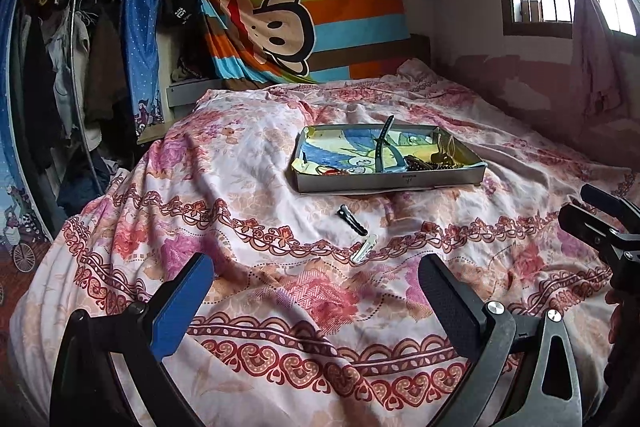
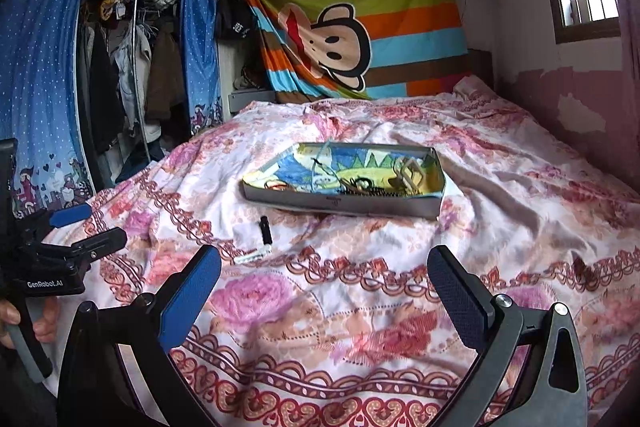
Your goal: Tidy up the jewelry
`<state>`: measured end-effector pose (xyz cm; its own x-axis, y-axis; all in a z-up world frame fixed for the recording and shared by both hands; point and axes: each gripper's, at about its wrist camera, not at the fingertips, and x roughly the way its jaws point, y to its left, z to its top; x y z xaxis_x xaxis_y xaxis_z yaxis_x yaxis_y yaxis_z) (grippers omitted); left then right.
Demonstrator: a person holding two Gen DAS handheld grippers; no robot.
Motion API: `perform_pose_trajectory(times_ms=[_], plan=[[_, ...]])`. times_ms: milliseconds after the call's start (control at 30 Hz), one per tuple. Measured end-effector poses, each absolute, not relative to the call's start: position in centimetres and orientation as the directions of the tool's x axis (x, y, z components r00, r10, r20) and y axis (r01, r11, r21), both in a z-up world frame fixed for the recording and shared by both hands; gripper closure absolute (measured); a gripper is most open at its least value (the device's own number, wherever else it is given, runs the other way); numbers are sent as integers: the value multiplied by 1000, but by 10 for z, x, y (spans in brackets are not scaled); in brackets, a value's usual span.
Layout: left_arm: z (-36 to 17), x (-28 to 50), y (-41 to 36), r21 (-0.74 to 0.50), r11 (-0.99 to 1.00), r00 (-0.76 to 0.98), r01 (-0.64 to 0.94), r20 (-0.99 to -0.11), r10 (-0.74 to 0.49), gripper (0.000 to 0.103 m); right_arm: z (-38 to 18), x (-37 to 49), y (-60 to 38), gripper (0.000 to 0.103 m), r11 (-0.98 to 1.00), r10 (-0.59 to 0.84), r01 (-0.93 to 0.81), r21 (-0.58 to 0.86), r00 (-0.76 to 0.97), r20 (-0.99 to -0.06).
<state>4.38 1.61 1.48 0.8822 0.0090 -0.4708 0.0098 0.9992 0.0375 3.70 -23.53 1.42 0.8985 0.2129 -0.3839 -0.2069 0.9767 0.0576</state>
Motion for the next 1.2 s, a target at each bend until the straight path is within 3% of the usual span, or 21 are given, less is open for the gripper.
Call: perform_pose_trajectory(times_ms=[600,1200], plan=[[-8,55,18,113,993,834,-24,-546,82,0,-21,58,-233,2,976,216,-204,79,851,-478],[-18,80,20,90,996,776,12,-628,48,0,-34,90,-237,2,966,258,-215,144,780,-571]])
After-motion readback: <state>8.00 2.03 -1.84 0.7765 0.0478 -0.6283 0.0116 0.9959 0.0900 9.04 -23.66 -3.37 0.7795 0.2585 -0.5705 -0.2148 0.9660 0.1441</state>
